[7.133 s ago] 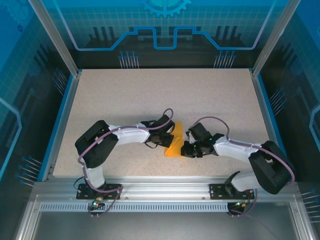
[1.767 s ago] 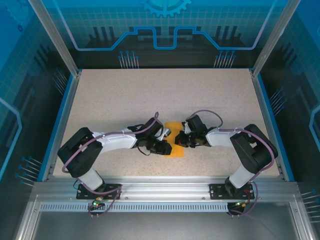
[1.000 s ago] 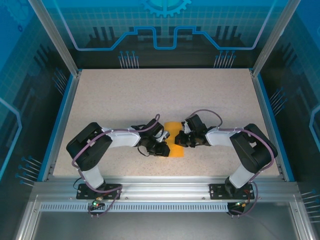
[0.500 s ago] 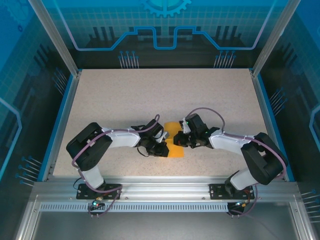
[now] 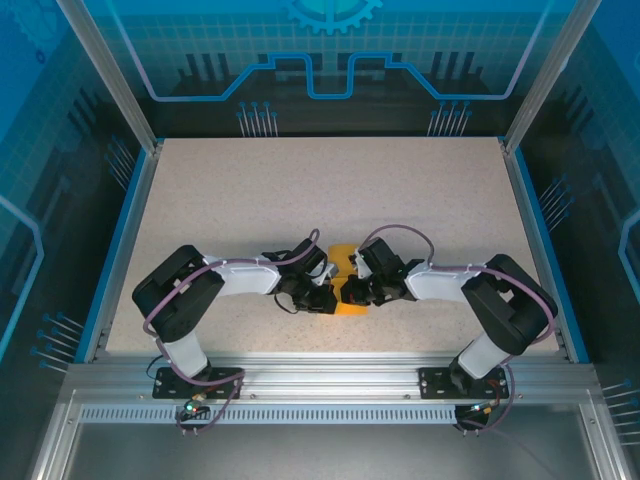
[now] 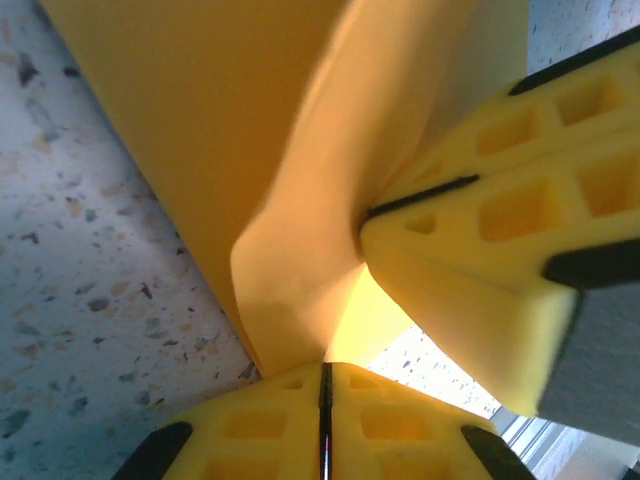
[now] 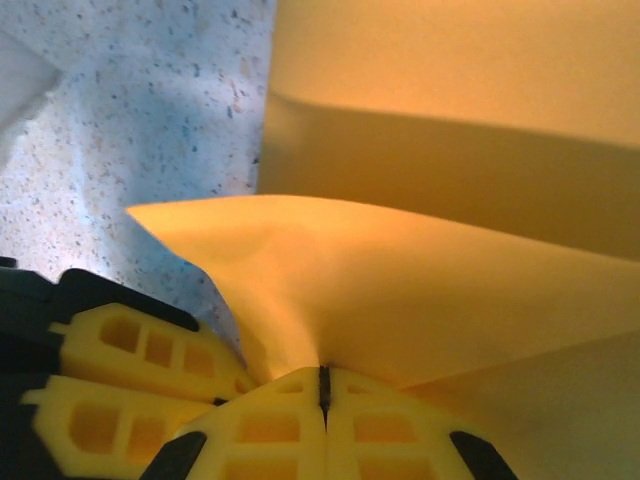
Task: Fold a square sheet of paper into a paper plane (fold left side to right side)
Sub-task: Fold the triangle a second time at the center of the table.
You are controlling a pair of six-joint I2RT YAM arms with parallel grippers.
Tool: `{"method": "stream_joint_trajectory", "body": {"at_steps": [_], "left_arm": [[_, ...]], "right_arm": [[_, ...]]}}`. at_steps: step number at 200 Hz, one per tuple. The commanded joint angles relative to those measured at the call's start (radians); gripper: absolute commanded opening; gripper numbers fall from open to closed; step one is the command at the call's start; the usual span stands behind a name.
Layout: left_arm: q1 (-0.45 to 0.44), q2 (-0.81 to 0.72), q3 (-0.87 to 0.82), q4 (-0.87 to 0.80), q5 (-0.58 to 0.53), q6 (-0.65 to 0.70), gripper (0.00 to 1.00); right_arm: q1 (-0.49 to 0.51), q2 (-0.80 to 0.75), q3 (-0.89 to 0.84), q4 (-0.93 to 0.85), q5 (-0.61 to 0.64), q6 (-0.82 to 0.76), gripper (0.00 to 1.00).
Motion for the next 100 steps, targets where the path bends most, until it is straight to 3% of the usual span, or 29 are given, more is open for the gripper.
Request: {"method": "stream_joint_trajectory", "body": {"at_steps": [1,100], "left_arm": [[0.003,0.002,-0.026,-0.093,-0.055,0.016,0.09],[0.003,0.007,-0.03,-0.112,-0.071,0.017,0.06]], "right_arm": [[0.017,0.023,0.031,-0.006,-0.003,-0.016,0.0],[-0.006,0.038,0.061,-0.136,0.067,-0.094,0.0]]}}
